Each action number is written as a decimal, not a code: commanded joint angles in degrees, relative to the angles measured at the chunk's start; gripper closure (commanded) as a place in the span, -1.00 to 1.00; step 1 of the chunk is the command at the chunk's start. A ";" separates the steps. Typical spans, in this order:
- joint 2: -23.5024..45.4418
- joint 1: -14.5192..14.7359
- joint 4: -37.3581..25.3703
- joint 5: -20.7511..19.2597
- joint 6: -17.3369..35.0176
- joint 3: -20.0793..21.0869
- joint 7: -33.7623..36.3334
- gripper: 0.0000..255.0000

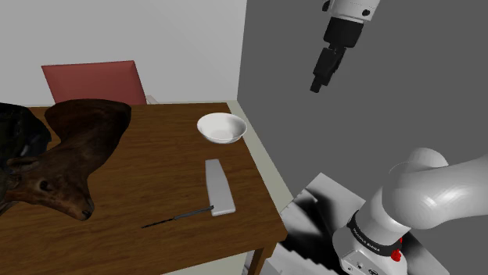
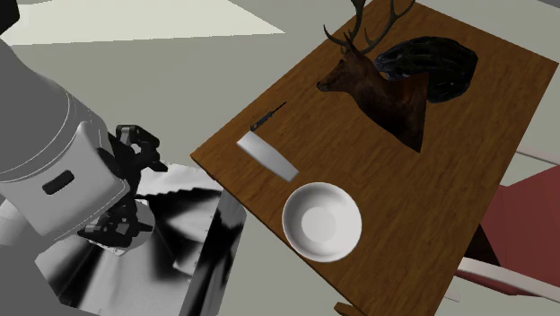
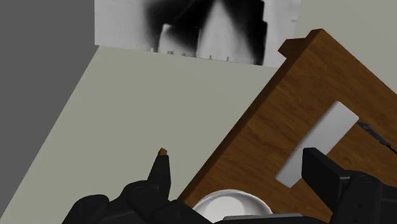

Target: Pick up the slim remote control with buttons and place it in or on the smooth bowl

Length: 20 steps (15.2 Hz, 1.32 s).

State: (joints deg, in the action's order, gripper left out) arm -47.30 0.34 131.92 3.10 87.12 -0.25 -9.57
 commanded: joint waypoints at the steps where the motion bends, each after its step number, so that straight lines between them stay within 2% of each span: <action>1: 0.00 0.00 0.00 0.00 0.00 0.00 0.00 -1.00; 10: 2.21 -0.57 9.20 7.51 11.54 12.72 18.81 -1.00; 16: 8.99 -1.35 11.06 11.59 20.50 21.78 31.30 -1.00; 20: 15.78 -2.76 10.36 12.81 26.80 28.00 39.92 -1.00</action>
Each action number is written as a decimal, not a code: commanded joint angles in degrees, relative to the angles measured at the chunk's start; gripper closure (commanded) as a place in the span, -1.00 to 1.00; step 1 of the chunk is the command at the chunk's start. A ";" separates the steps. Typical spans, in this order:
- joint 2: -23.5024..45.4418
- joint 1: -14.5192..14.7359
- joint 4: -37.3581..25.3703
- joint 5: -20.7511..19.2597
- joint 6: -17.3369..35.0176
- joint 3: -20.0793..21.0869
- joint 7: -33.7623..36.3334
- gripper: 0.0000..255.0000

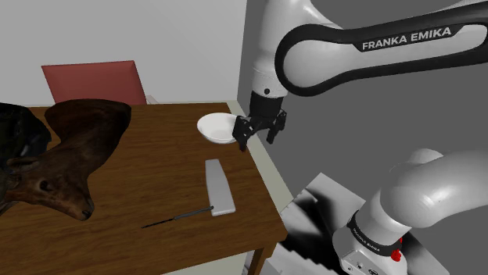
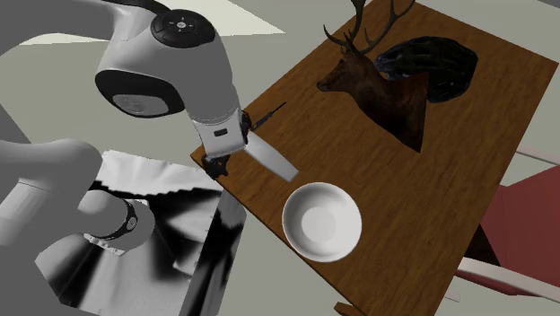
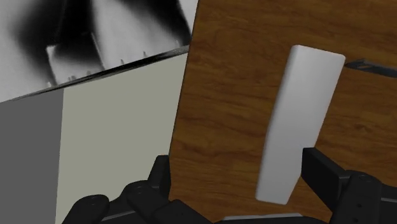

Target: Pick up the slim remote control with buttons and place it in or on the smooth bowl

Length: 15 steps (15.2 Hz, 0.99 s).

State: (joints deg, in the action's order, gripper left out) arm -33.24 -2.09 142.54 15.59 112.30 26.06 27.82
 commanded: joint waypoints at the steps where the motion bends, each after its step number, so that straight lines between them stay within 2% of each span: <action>1: 3.70 -0.81 -0.67 0.32 3.20 3.25 4.78 -1.00; 6: 15.10 -4.20 -4.03 -2.44 10.89 11.10 17.19 -1.00; 10: 26.32 -7.30 -8.18 -9.40 16.16 16.69 29.45 -1.00; 15: 29.48 -7.38 -6.48 -11.88 20.33 17.15 31.34 -1.00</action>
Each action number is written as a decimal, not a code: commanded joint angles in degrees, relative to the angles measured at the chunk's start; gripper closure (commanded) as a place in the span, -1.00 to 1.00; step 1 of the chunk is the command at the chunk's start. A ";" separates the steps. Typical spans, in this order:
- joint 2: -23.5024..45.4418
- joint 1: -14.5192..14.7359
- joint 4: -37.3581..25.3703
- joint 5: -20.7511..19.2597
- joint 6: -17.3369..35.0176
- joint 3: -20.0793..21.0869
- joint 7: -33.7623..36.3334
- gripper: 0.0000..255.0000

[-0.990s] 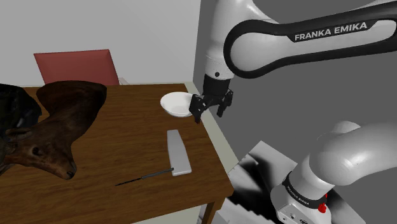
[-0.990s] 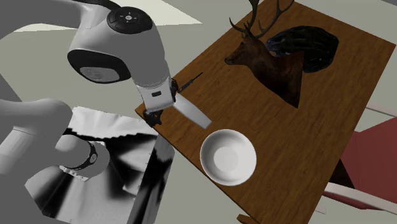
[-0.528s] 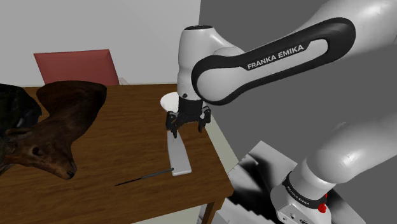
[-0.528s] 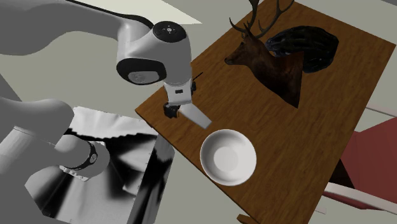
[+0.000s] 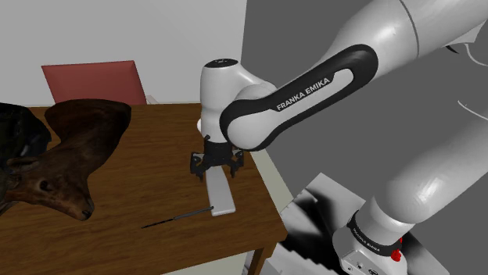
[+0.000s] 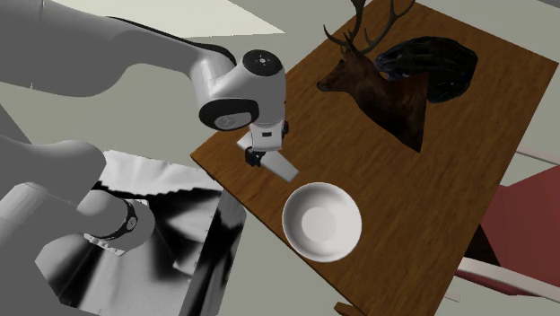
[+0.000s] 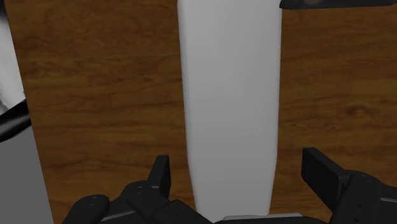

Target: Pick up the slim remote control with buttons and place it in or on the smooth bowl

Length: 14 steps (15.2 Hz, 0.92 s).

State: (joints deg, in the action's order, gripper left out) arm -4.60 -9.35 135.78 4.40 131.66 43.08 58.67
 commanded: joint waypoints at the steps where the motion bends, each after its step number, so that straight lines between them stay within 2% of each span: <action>1: 1.53 -0.18 0.58 -1.28 1.79 0.23 0.93 -1.00; 3: 2.65 -0.25 1.03 -2.29 3.08 0.35 1.68 -1.00; 11: 2.65 -0.24 1.03 -2.29 3.07 0.34 1.68 -1.00; 12: 2.65 -0.24 1.03 -2.29 3.07 0.34 1.68 1.00; 14: 2.64 -0.23 1.02 -2.28 3.06 0.34 1.68 1.00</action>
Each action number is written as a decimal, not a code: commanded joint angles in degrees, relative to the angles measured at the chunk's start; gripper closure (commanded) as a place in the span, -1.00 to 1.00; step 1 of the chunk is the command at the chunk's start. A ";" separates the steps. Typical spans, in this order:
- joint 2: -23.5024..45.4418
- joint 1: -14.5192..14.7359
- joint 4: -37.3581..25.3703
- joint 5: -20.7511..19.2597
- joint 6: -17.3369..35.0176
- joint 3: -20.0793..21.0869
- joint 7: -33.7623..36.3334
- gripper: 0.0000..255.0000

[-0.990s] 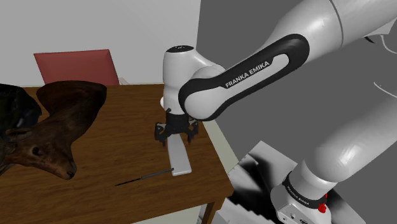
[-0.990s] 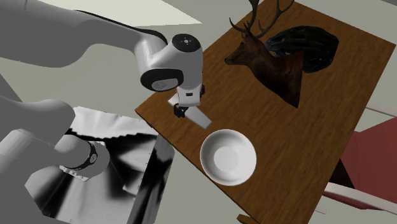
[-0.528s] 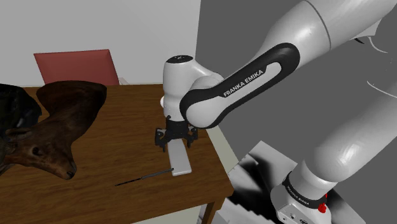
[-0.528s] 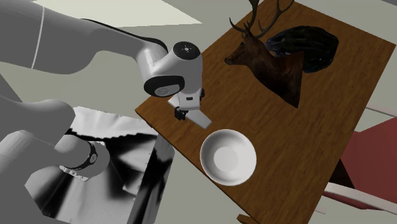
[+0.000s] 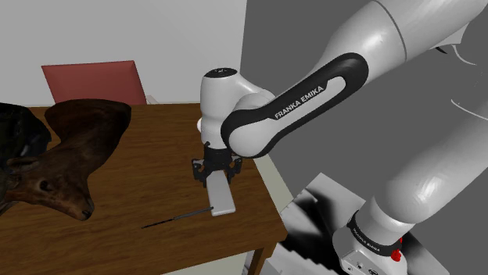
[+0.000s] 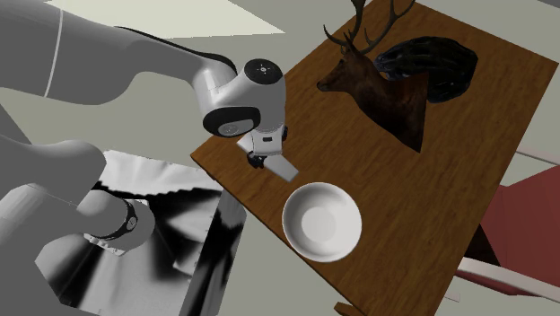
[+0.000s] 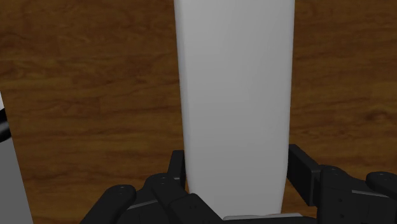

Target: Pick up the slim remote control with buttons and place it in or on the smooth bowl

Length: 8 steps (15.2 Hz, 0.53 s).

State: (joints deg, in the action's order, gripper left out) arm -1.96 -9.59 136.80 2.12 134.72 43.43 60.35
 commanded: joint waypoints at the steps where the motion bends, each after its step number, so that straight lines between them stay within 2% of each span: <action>1: 0.00 0.00 0.00 0.00 0.00 0.00 0.00 1.00; 8: -0.72 0.03 -0.26 0.66 -0.80 -0.06 -0.49 1.00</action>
State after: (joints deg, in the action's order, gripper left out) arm -2.24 -9.57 136.66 2.37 134.37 43.41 60.17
